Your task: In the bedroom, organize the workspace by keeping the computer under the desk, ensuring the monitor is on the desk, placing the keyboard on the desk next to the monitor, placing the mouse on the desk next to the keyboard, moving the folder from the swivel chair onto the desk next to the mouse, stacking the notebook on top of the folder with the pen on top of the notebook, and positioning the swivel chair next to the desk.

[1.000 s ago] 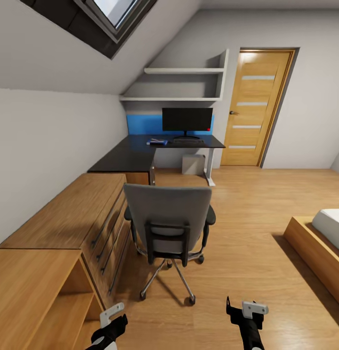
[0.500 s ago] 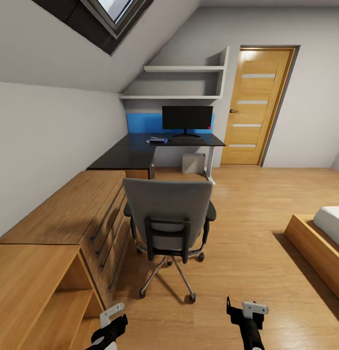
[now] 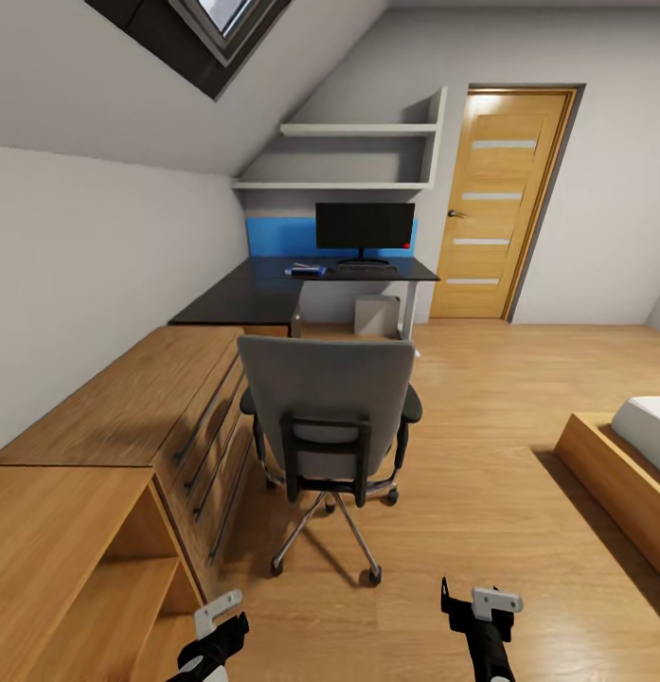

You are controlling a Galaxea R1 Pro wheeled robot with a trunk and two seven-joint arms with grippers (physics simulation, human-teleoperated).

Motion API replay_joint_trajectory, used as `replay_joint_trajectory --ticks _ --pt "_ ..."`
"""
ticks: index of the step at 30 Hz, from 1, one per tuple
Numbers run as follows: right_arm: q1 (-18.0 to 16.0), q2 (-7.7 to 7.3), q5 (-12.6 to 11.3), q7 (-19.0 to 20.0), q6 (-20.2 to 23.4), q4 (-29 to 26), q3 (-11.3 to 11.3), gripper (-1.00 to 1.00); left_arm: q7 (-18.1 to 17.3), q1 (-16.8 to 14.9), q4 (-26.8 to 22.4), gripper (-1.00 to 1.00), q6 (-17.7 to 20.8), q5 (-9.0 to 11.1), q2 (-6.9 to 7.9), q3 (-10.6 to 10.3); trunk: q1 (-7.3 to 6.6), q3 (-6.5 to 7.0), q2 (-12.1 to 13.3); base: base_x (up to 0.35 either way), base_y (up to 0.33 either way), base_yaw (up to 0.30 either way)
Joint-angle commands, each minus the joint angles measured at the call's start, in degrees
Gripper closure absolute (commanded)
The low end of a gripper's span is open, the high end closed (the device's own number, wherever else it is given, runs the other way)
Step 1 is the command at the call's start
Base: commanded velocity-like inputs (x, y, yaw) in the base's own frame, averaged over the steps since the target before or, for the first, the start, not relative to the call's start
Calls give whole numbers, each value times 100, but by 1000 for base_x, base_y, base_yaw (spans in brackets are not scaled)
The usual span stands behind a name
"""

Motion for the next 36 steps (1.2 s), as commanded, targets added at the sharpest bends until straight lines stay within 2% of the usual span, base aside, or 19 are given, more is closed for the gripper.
replay_joint_trajectory --ticks 1,36 --pt "-1 -1 -22 -38 -1 -6 51 -100 35 -3 -5 -100 -14 32 1 -49 22 -24 -44 0 0 0" --pt "-1 8 -21 -38 4 2 60 -100 35 -3 -3 -100 -7 34 -37 -56 791 -652 -1448 0 0 0"
